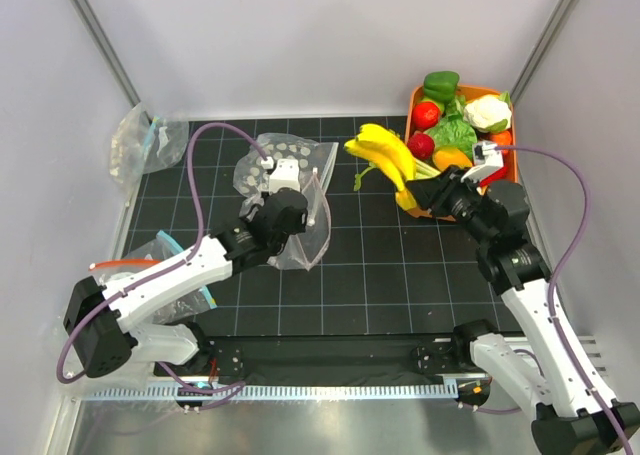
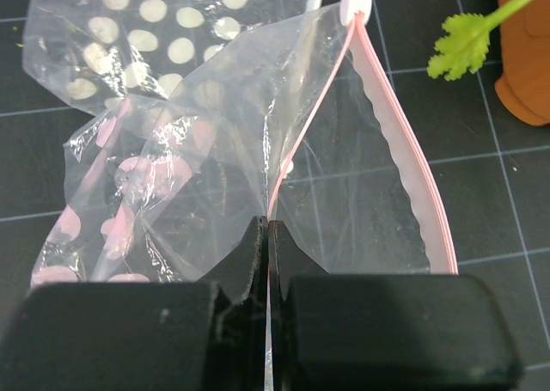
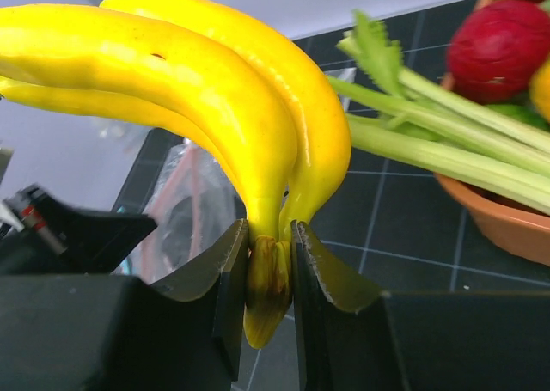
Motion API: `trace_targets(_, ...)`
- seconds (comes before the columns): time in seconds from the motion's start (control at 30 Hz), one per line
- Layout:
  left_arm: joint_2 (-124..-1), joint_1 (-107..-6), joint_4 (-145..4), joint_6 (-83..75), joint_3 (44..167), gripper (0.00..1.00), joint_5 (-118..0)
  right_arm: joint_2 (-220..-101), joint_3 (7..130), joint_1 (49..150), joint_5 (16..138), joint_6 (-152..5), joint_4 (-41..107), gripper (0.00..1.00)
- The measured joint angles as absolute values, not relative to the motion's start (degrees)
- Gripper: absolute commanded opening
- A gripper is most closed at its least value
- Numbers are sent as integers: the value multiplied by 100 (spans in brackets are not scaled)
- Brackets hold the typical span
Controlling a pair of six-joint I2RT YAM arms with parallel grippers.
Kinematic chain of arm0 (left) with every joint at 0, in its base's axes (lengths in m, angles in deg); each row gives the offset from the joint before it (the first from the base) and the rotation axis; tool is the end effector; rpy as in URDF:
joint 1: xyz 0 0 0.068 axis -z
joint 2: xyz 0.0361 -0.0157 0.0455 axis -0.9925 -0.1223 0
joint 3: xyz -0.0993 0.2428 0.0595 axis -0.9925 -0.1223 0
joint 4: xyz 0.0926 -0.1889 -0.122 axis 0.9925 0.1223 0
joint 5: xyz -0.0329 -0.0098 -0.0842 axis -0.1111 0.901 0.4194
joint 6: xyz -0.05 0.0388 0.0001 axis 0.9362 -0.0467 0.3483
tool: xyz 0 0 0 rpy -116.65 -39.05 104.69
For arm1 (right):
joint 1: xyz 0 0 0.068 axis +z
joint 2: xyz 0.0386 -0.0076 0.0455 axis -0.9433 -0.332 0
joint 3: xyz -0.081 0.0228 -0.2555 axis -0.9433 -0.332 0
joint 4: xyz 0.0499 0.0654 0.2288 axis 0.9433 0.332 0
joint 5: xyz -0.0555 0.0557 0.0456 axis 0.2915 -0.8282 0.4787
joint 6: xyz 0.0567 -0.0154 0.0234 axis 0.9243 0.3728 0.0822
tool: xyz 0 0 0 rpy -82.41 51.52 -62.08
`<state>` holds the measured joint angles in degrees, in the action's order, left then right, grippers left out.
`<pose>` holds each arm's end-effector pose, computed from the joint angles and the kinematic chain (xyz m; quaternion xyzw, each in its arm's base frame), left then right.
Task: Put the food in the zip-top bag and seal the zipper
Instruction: Place the fake fruit in the zipper food storage bag.
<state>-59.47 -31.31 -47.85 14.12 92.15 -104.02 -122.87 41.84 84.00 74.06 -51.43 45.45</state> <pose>0.1897 -0.1933 0.3027 0.0153 0.8520 -0.0792 0.5173 0.1645 0.0483 0.3564 0.0423 0.7521 0.3014 0.5846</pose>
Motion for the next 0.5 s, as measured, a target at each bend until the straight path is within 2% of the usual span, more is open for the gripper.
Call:
trace_targets(0.23,-5859,-3131,-4757,1443,9215,0,-10223,-12552,4068,8656,6370,-5311,4160,1)
trace_targets(0.5,-5842,-3149,-4501,1502,9276,0,-10642,-12755,4145,9735,6831,-5899,4370,1)
